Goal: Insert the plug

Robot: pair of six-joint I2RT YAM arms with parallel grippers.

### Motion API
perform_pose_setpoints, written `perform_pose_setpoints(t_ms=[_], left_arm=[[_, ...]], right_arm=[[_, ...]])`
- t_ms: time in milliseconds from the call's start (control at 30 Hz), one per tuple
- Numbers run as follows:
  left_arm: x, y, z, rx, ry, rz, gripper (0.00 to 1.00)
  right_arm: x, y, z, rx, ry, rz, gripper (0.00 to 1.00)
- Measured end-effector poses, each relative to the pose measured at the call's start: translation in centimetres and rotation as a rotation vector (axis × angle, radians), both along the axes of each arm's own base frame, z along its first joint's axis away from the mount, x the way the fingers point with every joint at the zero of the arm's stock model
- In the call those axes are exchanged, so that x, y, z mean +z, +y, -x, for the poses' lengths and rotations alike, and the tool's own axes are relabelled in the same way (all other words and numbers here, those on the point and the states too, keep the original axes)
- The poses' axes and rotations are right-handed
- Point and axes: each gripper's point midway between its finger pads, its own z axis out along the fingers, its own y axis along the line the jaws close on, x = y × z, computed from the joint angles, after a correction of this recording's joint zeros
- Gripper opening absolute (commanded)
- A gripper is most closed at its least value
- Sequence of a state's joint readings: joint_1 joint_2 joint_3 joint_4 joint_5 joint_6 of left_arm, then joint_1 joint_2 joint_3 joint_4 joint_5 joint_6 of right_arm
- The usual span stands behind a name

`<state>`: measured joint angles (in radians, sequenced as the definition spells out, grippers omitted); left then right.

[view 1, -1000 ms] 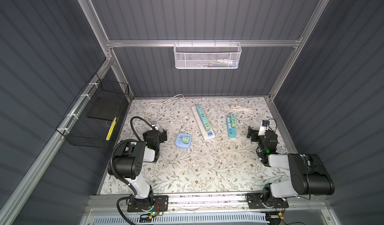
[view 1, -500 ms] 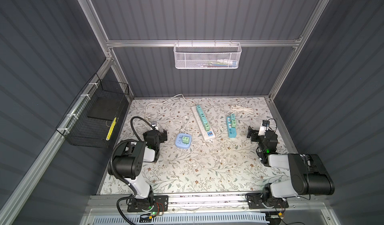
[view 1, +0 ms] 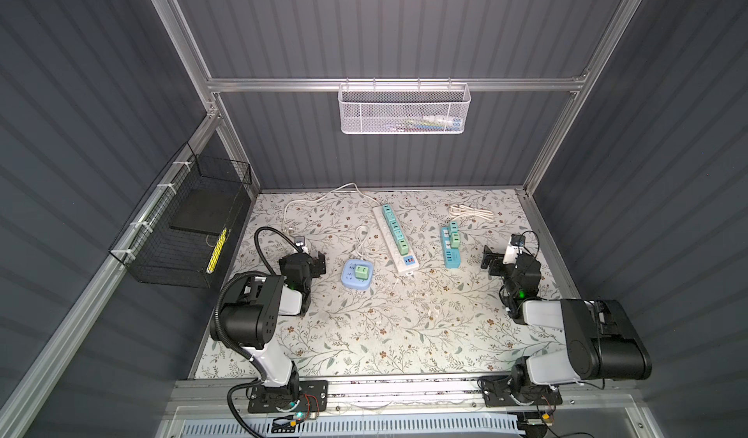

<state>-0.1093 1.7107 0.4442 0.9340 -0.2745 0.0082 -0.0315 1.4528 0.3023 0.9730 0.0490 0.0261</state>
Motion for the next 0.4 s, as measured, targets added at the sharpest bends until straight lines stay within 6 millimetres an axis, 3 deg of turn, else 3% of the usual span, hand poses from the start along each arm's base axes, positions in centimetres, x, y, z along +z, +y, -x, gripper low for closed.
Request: perform_pose_setpoints(t_ms=[400], left_arm=[[-0.15,0.04,-0.11,-0.010,0.011,0.008,1.00]], right_arm=[[0.00,0.00,0.00,0.000,0.000,0.000,0.99]])
